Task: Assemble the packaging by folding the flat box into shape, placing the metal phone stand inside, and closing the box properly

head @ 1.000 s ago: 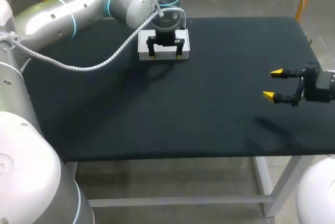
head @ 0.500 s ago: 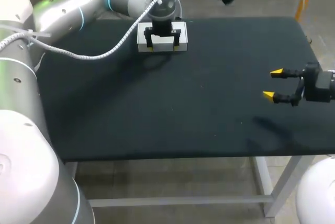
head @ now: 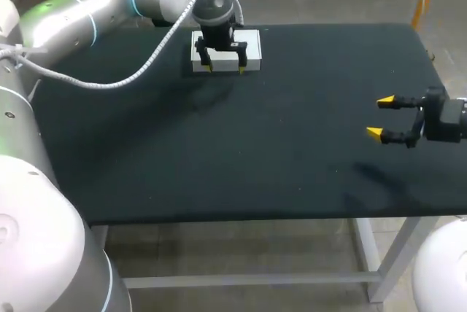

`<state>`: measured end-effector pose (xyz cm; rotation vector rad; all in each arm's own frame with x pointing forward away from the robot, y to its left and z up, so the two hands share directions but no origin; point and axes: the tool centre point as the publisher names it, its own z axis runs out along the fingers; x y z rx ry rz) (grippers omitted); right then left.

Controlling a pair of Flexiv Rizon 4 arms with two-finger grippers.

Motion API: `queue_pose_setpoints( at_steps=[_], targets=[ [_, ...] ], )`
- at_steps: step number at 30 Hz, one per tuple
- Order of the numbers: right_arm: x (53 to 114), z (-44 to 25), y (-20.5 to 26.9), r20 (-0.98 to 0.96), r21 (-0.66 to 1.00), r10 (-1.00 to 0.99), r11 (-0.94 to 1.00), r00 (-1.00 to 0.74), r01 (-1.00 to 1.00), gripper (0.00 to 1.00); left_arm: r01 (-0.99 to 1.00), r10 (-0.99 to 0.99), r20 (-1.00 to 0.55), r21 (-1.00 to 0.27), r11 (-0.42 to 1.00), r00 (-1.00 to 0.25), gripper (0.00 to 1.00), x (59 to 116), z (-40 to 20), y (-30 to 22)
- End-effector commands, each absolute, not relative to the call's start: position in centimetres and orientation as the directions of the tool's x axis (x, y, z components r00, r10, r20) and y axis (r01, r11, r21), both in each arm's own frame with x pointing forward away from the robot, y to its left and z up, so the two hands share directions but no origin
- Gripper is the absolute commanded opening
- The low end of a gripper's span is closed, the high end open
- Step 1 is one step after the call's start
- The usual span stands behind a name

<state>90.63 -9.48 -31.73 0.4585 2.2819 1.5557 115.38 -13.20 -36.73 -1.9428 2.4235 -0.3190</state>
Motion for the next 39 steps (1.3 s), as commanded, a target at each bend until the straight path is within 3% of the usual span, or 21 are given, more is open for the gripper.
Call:
queue_pose_setpoints(
  at_steps=[1, 7, 21, 39],
  targets=[
    [90.6, -31.8, -9.6, -0.098, 0.937, 0.444, 0.343, -0.891, 0.068, 1.00, -0.874, -0.940, 0.145, -0.432, 0.221, -0.309, 1.00, 107.3, -33.4, -10.0],
    [90.6, -31.8, -9.6, -0.098, 0.937, 0.444, 0.343, -0.891, 0.068, 1.00, -0.795, -0.891, 0.165, -0.539, 0.278, -0.423, 1.00, 103.4, -32.3, -8.1],
    [90.6, -31.8, -9.6, -0.098, 0.937, 0.444, 0.343, -0.891, 0.068, 1.00, -0.681, -0.816, 0.195, -0.671, 0.293, -0.544, 1.00, 99.0, -31.9, -5.5],
    [90.6, -31.8, -9.6, -0.098, 0.937, 0.444, 0.343, -0.891, 0.068, 1.00, -0.653, -0.743, 0.267, -0.701, 0.287, -0.613, 1.00, 98.1, -31.5, -4.2]
  ],
)
